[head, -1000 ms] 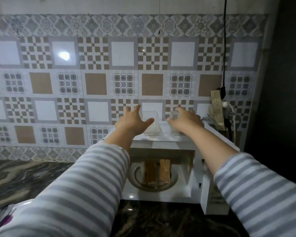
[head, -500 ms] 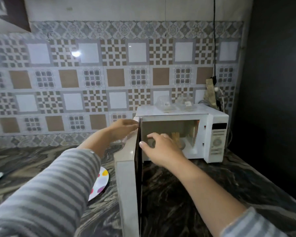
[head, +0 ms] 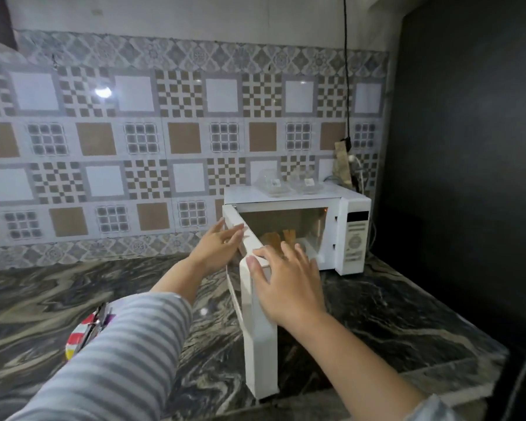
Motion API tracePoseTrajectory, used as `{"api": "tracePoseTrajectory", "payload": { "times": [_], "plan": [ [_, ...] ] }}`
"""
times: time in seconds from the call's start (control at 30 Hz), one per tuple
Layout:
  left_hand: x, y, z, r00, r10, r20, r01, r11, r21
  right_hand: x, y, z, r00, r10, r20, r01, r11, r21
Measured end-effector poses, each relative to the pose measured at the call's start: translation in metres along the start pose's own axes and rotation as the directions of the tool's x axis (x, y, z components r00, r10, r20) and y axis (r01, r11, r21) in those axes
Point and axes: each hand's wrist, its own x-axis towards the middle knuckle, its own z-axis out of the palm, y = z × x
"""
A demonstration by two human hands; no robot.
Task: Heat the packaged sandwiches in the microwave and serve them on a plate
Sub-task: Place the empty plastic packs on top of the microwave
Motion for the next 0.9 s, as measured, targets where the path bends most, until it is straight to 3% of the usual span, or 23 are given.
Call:
{"api": "tracePoseTrajectory", "payload": {
  "times": [0.13, 0.47, 0.9],
  "plan": [
    [0.017, 0.018, 0.034, 0.998, 0.053, -0.018, -0.051, 0.996, 0.079, 0.013, 0.039, -0.008, 0.993, 0.069, -0.099, -0.078, 0.993, -0.084],
    [0.084, 0.062, 0.112, 0.986, 0.105, -0.133, -0.057, 0.944, 0.326, 0.102, 0.159, -0.024, 0.969, 0.194, -0.153, -0.233, 0.922, -0.308],
    [0.174, 0.079, 0.18, 0.94, 0.017, -0.34, 0.163, 0.855, 0.493, 0.257, 0.28, -0.013, 0.996, 0.017, -0.083, -0.046, 0.932, -0.36]
  ]
}}
